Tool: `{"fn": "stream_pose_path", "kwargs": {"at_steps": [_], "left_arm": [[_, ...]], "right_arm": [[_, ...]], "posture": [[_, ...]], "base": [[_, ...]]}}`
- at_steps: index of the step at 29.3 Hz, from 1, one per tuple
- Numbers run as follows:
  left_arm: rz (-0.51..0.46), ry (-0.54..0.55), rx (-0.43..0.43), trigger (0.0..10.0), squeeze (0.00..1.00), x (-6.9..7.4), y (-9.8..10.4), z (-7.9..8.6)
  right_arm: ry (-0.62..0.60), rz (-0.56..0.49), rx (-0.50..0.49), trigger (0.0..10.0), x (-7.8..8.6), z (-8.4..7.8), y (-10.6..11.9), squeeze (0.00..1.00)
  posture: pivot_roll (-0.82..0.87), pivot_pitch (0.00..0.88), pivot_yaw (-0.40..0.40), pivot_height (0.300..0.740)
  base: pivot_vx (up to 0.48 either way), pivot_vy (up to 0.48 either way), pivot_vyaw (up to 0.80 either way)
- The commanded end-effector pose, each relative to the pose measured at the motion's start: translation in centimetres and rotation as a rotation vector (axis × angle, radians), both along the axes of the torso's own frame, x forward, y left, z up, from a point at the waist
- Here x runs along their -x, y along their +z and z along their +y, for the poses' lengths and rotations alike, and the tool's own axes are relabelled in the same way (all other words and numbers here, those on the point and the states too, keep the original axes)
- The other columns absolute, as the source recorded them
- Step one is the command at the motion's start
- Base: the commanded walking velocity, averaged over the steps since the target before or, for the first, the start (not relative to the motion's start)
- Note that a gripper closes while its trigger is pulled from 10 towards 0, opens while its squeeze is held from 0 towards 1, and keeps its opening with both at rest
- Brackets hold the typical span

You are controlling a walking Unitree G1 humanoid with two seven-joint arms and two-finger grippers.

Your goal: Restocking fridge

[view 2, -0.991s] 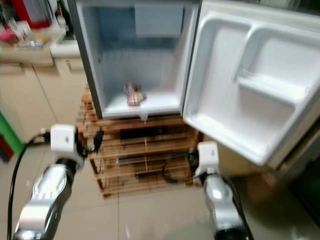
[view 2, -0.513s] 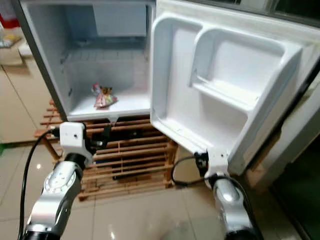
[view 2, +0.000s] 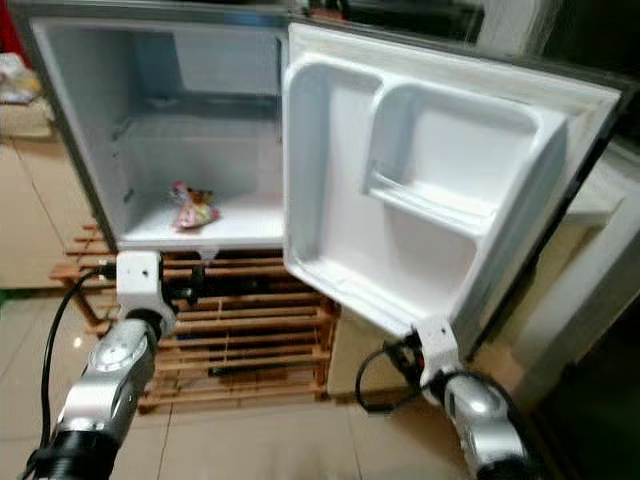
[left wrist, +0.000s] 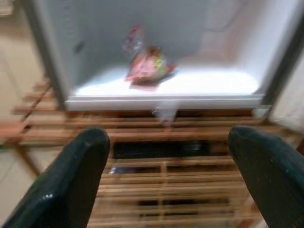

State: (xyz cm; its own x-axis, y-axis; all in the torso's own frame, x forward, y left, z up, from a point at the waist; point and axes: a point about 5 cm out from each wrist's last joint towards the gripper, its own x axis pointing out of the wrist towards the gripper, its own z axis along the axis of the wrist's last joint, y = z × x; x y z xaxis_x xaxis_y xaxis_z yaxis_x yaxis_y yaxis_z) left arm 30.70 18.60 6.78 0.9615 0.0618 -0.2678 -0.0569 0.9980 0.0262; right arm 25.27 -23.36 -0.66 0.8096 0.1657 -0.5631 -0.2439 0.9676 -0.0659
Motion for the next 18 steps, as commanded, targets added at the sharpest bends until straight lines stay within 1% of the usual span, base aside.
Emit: {"fn": "stream_pose_path", "kwargs": {"at_steps": [1,2,3,4,5,6,7,8,9,10,11,12,13,15,17,18], "left_arm": [[0.049,0.03,-0.008,10.0,0.0,-0.3,-0.5,1.0],[0.049,0.03,-0.008,10.0,0.0,-0.3,-0.5,1.0],[0.061,0.043,-0.006,10.0,0.0,-0.3,-0.5,1.4],[0.061,0.043,-0.006,10.0,0.0,-0.3,-0.5,1.4],[0.054,0.048,-0.003,10.0,0.0,-0.5,-0.3,1.6],[0.054,0.048,-0.003,10.0,0.0,-0.5,-0.3,1.6],[0.036,0.046,-0.012,10.0,0.0,-0.8,0.1,1.7],[0.036,0.046,-0.012,10.0,0.0,-0.8,0.1,1.7],[0.022,0.045,-0.02,10.0,0.0,-0.9,0.3,1.7],[-0.003,0.047,-0.041,10.0,0.0,-1.0,0.5,1.8],[-0.019,0.049,-0.036,10.0,0.0,-1.1,0.6,1.9],[-0.029,0.051,-0.031,10.0,0.0,-1.1,0.7,1.9],[-0.038,0.049,-0.025,10.0,0.0,-1.1,0.7,1.9],[-0.044,0.037,-0.033,10.0,0.0,-1.0,0.7,1.7],[-0.043,0.02,-0.023,10.0,0.0,-0.7,0.4,1.3],[-0.043,0.015,-0.02,10.0,0.0,-0.5,0.2,1.2]], "right_arm": [[-0.132,0.326,0.051,10.0,5.7,-3.1,-4.3,0.0],[-0.132,0.326,0.051,10.0,5.7,-3.1,-4.3,0.0],[-0.073,0.356,-0.007,10.0,6.0,-2.3,-4.5,0.0],[-0.073,0.356,-0.007,10.0,6.0,-2.3,-4.5,0.0],[-0.024,0.378,-0.051,10.0,6.3,-1.6,-4.8,0.0],[-0.024,0.378,-0.051,10.0,6.3,-1.6,-4.8,0.0],[0.006,0.365,-0.085,10.0,6.2,-1.2,-4.8,0.0],[0.006,0.365,-0.085,10.0,6.2,-1.2,-4.8,0.0],[0.005,0.297,-0.104,10.0,5.6,-1.1,-4.3,0.0],[-0.014,0.169,-0.181,10.0,4.4,-0.9,-3.2,0.0],[-0.011,0.086,-0.224,10.0,3.8,-0.7,-2.5,0.0],[-0.007,0.037,-0.248,10.0,3.4,-0.6,-2.0,0.0],[-0.021,0.014,-0.26,10.0,3.2,-0.7,-1.8,0.0],[-0.029,0.029,-0.296,10.0,3.3,-0.7,-1.8,0.0],[-0.045,0.05,-0.42,10.0,3.6,-0.3,-2.1,0.0],[-0.046,0.053,-0.465,10.0,3.7,-0.2,-2.1,0.0]], "posture": [[-0.15,0.0,0.02,0.74],[-0.15,0.0,0.02,0.74],[-0.14,0.0,0.021,0.74],[-0.14,0.0,0.021,0.74],[-0.14,0.0,0.023,0.74],[-0.14,0.0,0.023,0.74],[-0.14,0.0,0.022,0.74],[-0.14,0.0,0.022,0.74],[-0.14,0.0,0.022,0.74],[-0.14,0.0,0.024,0.74],[-0.14,0.0,0.024,0.74],[-0.14,0.0,0.025,0.74],[-0.14,0.0,0.026,0.74],[-0.14,0.0,0.028,0.74],[-0.14,0.0,0.031,0.74],[-0.14,0.0,0.032,0.74]], "base": [[0.0,0.0,0.0],[0.0,0.0,0.0],[0.0,0.0,0.0],[0.0,0.0,0.0],[0.0,0.0,0.0],[0.0,0.0,0.0],[0.0,0.0,0.0],[0.0,0.0,0.0],[0.0,0.0,0.0],[0.0,0.0,0.0],[0.0,0.0,0.0],[0.0,0.0,0.0],[0.0,0.0,0.0],[0.0,0.0,0.0],[0.0,0.0,0.0],[0.0,0.0,0.0]]}}
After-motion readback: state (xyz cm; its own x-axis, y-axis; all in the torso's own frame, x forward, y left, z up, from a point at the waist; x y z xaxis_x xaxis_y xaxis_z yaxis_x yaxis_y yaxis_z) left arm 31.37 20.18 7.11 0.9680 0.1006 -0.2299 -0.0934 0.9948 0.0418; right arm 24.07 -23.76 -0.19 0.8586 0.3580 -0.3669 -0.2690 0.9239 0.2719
